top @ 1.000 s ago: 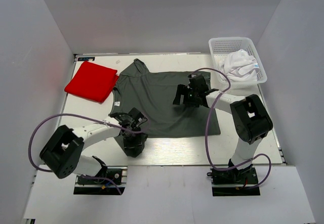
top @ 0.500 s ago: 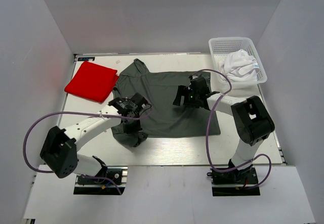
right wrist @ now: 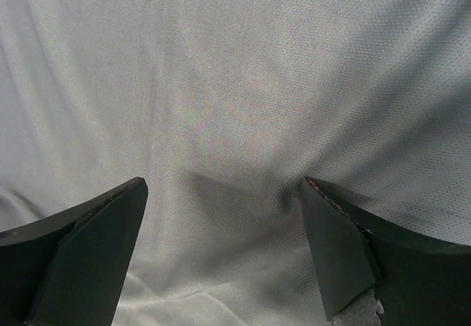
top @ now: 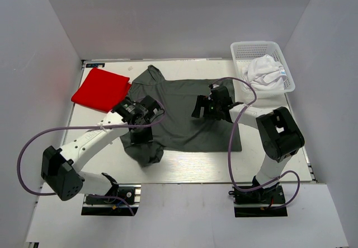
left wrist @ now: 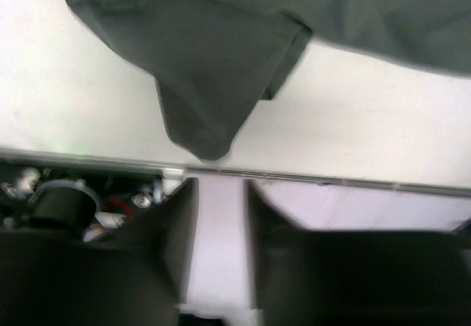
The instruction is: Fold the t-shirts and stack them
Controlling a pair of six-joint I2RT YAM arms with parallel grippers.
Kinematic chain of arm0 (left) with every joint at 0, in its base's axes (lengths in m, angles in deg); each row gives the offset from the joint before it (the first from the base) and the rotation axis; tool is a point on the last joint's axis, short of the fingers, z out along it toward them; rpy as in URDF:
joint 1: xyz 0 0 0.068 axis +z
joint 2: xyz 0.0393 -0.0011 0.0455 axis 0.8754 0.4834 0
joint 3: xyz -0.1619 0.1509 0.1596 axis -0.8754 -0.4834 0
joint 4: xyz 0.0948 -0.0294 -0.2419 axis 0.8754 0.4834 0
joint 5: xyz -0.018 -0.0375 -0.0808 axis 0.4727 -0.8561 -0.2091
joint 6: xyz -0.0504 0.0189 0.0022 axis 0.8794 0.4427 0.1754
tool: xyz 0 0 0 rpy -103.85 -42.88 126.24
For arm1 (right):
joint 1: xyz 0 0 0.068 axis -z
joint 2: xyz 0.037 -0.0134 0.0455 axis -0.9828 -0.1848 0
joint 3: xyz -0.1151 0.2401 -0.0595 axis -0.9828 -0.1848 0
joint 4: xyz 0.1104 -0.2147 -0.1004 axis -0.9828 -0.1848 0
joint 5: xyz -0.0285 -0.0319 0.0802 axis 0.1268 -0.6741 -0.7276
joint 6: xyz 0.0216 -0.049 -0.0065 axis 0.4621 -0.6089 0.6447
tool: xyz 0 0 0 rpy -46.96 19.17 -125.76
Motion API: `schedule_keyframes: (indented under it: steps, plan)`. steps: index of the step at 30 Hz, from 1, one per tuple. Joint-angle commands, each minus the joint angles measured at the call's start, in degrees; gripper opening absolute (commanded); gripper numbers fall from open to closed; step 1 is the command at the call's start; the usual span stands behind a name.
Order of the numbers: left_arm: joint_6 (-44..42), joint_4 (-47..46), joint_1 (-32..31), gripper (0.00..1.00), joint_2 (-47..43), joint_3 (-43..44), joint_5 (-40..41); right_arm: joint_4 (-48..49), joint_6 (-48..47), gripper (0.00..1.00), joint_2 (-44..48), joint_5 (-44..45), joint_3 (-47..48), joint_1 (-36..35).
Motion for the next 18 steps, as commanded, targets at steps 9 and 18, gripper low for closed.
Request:
schedule_keyframes:
  steps: [9, 18]
  plan:
    - [3.58, 0.26, -0.23, 1.00, -0.97, -6.93, 0.36, -6.43, -2.87, 0.90, 4.12, 8.52, -2.37, -0.22]
    - [0.07, -33.57, 1.96, 1.00, -2.90, -18.17, 11.87, -7.23, -12.62, 0.90, 19.33, 8.10, -5.36, -10.23]
